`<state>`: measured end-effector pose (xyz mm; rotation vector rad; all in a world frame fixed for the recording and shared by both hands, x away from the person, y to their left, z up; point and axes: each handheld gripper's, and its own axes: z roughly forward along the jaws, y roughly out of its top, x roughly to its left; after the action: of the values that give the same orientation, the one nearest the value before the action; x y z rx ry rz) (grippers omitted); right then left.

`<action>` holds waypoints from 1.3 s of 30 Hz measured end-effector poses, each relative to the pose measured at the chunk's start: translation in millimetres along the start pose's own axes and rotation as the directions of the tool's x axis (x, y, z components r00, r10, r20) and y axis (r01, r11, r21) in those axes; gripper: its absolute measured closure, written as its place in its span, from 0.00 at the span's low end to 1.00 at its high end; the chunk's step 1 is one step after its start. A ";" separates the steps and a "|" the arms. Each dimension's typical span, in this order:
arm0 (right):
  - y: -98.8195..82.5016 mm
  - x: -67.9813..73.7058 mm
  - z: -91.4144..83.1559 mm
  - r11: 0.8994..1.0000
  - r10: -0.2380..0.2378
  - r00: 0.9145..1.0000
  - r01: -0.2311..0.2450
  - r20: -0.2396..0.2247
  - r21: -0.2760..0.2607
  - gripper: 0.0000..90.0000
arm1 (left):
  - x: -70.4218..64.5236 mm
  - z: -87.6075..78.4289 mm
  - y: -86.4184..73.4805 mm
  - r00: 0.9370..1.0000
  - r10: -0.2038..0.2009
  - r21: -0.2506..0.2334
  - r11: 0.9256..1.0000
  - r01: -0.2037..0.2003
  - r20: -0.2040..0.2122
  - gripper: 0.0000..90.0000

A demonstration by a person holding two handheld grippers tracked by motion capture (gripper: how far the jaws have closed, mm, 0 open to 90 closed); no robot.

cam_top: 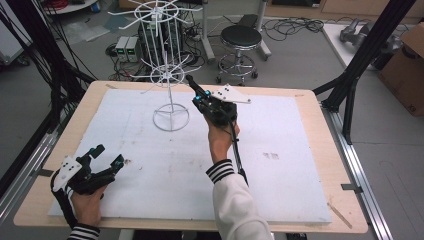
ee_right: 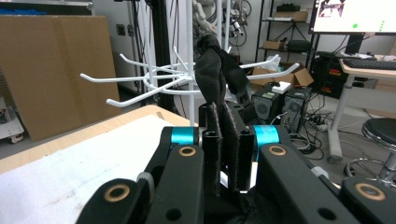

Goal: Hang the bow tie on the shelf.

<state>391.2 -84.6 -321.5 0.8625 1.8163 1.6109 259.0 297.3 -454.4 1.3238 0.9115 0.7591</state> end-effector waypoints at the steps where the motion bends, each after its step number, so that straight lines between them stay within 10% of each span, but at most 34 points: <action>1: -1.0 0.9 2.8 1.000 -0.001 1.000 0.001 0.001 0.006 0.95 | 0.0 0.0 0.0 1.000 -0.001 -0.001 1.000 0.001 -0.001 0.19; 28: -21.9 3.5 33.4 0.994 0.009 0.999 -0.003 -0.051 0.109 0.93 | 1.7 -0.6 -0.1 1.000 -0.016 -0.006 1.000 0.016 0.003 0.19; 39: -22.3 5.7 26.2 0.986 -0.011 0.997 0.024 -0.075 0.168 0.12 | 4.0 -1.0 -0.1 0.999 -0.046 -0.012 0.999 0.046 -0.002 0.19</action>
<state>405.3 -65.2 -346.8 0.8677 2.0301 1.5128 259.9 301.3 -455.0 1.2877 0.9349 0.7295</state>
